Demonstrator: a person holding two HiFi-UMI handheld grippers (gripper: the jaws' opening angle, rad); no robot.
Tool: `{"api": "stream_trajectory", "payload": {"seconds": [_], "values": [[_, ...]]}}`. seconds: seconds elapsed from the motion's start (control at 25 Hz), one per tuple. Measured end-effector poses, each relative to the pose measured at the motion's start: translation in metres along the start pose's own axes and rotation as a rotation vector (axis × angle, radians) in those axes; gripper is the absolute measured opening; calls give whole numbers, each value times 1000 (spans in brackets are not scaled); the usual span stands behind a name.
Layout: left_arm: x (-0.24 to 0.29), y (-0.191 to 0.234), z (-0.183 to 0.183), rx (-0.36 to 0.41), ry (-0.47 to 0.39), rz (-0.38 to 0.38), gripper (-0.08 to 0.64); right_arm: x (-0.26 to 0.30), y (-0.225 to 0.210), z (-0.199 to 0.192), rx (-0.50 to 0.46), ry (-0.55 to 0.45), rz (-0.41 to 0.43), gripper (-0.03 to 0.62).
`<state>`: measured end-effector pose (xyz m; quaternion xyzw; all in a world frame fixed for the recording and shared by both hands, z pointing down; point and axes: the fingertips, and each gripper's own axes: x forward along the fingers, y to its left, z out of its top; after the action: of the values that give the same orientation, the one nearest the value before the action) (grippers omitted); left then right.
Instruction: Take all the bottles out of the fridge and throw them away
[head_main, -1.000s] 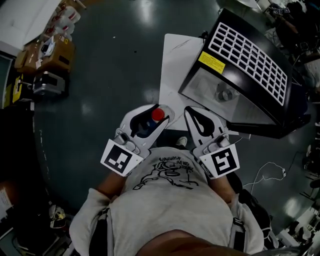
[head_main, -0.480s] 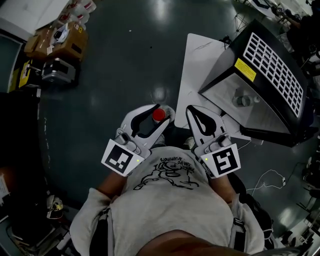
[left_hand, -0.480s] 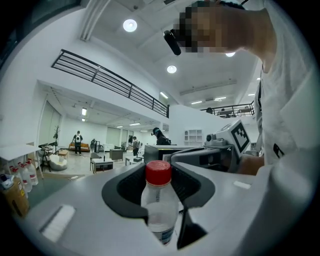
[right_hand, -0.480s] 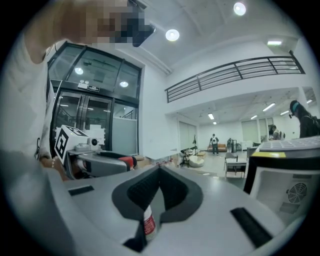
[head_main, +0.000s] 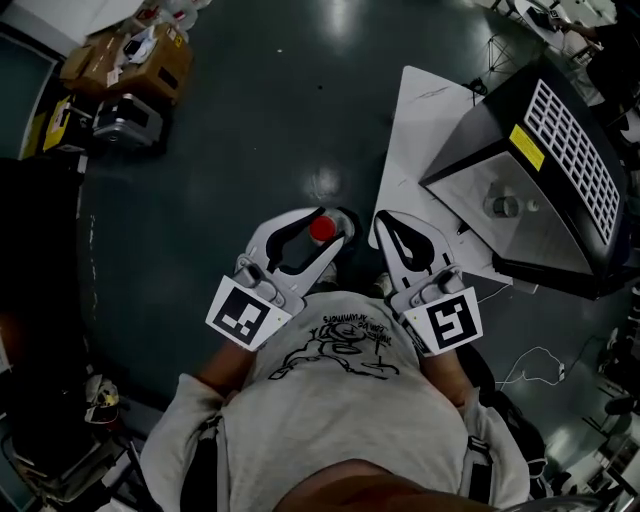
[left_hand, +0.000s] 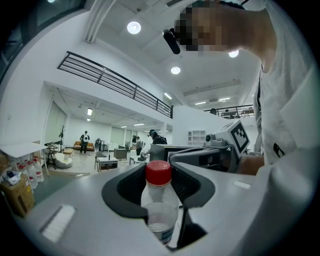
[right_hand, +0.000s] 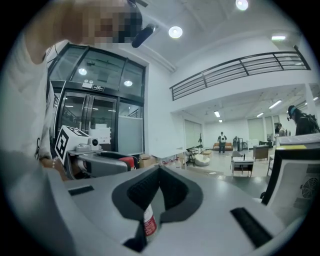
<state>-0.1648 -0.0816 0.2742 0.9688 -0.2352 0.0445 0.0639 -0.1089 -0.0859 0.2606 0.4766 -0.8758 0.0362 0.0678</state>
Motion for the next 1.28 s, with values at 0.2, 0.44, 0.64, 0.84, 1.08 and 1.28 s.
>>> {"api": "stream_trajectory", "payload": {"seconds": [0.2, 0.44, 0.64, 0.84, 1.08, 1.28], "values": [[-20, 5, -3, -5, -3, 21, 158, 9, 19, 0, 0, 4, 26, 9], [-40, 11, -8, -16, -5, 49, 158, 19, 38, 1, -9, 4, 57, 8], [-47, 17, -10, -20, -11, 73, 158, 26, 47, -1, -13, 3, 85, 9], [-52, 20, -9, -19, -11, 94, 158, 33, 51, -4, -8, 8, 110, 9], [-46, 17, -8, -20, -15, 118, 158, 31, 46, -4, -13, 10, 131, 9], [-32, 11, -6, -31, -22, 132, 158, 23, 33, -3, -16, 7, 145, 9]]}}
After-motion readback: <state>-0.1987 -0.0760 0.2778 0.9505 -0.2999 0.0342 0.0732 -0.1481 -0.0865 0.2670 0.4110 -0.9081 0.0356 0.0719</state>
